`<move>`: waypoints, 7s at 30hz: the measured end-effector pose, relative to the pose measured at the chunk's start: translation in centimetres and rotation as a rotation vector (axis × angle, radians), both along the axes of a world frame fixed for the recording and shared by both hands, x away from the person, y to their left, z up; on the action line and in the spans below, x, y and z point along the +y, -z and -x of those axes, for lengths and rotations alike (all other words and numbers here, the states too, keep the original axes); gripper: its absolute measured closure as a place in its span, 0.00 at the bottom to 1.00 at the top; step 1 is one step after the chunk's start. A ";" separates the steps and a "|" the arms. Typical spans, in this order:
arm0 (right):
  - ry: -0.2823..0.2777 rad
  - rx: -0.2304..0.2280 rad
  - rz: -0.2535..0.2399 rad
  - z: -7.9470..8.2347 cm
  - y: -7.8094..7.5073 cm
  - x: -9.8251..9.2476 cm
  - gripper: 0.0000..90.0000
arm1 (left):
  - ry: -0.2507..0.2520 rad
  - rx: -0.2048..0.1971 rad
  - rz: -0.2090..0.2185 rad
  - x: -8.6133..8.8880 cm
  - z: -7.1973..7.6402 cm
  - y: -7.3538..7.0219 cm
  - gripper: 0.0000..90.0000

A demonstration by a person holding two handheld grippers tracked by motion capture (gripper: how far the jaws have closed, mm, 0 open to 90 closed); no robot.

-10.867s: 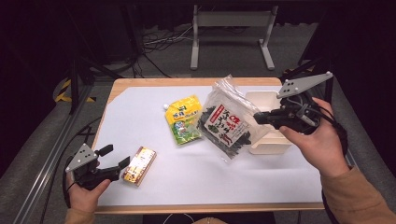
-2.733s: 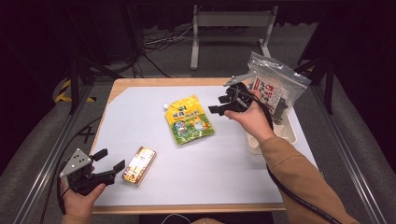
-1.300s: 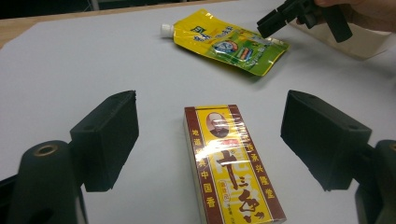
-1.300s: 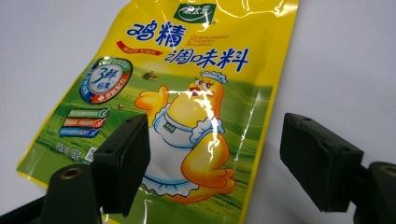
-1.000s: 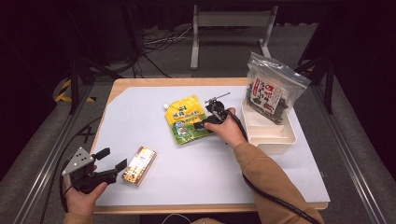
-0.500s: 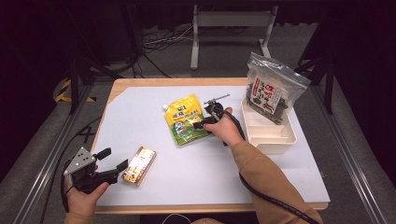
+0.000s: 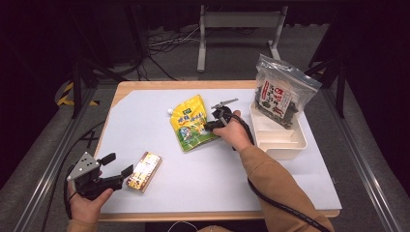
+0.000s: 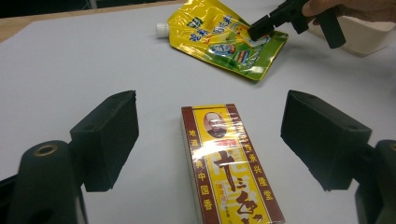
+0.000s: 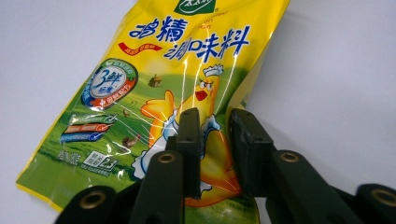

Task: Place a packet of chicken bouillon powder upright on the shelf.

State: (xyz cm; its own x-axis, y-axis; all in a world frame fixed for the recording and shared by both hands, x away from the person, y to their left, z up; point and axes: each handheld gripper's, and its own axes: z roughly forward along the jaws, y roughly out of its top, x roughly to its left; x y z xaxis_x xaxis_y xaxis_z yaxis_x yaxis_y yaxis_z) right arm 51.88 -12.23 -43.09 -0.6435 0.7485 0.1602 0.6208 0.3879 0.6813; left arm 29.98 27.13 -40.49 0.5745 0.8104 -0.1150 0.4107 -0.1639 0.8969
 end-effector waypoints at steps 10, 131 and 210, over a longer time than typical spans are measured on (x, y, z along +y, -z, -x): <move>-0.019 -0.055 0.013 0.9 -0.3 0.0 0.93 | -0.002 -0.001 0.004 0.0 0.0 0.0 0.22; -0.263 -0.454 -0.134 18.3 -3.6 -3.4 0.96 | 0.270 -0.053 -0.010 -11.5 -3.3 -1.7 0.95; -0.170 -0.439 -0.038 17.8 -16.1 -15.7 0.99 | 0.367 -0.122 0.015 -12.3 -2.7 -1.8 0.53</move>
